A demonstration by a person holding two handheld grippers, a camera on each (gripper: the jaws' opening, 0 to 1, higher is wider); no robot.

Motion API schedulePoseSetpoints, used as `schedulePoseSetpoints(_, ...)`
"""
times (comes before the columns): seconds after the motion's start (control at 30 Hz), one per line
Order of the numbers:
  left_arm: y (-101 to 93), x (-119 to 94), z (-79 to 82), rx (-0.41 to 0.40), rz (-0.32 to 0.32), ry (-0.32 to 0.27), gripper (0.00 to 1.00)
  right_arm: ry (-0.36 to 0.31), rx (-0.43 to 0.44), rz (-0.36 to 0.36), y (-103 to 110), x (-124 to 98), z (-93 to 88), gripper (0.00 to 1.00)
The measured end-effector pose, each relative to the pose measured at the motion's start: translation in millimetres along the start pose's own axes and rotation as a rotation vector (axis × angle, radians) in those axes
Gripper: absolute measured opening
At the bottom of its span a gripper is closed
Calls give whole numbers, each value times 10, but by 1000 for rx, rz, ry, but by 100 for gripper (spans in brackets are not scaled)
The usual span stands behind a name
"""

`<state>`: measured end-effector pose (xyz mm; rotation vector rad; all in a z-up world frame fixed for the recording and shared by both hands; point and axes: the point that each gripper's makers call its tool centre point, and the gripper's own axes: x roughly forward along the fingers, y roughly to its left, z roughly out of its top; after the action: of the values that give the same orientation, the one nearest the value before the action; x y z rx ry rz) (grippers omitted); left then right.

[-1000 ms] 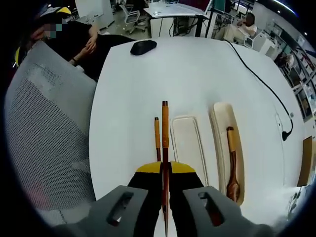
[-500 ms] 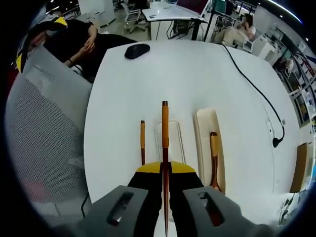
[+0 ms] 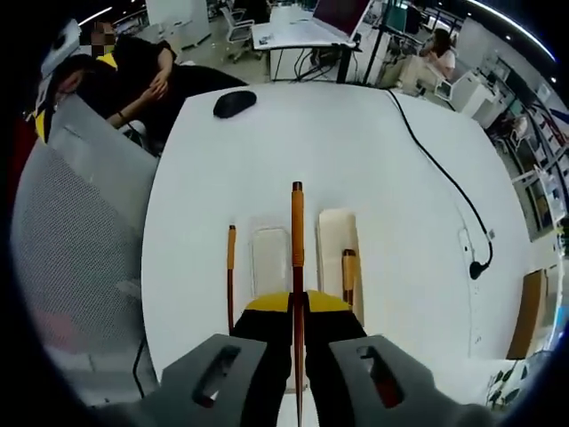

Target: Arrange the utensils inside the cutlery case until each visible utensil rests in its matching compartment.

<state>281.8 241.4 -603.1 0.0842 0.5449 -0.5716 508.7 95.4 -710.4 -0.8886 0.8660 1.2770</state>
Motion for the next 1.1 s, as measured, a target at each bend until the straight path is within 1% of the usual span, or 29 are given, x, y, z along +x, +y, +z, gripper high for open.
schedulePoseSetpoints(0.2,21,16,8,-4,3,2,74,3,-3,0,-139,-25,47,0)
schedulePoseSetpoints(0.33,42,13,22,-7,8,1,74,7,-14,1,-195,-20,75,0)
schedulePoseSetpoints(0.53,53,19,-8,-15,12,12,74,12,-44,1,-257,-60,166,0)
schedulePoseSetpoints(0.63,53,24,-23,-14,14,19,74,9,-40,-5,-324,-70,195,0)
schedulePoseSetpoints(0.9,92,54,-67,-30,23,35,74,9,-33,-1,-429,44,206,0)
schedulePoseSetpoints(1.1,123,79,-97,-39,30,48,74,9,-29,12,-455,161,207,0)
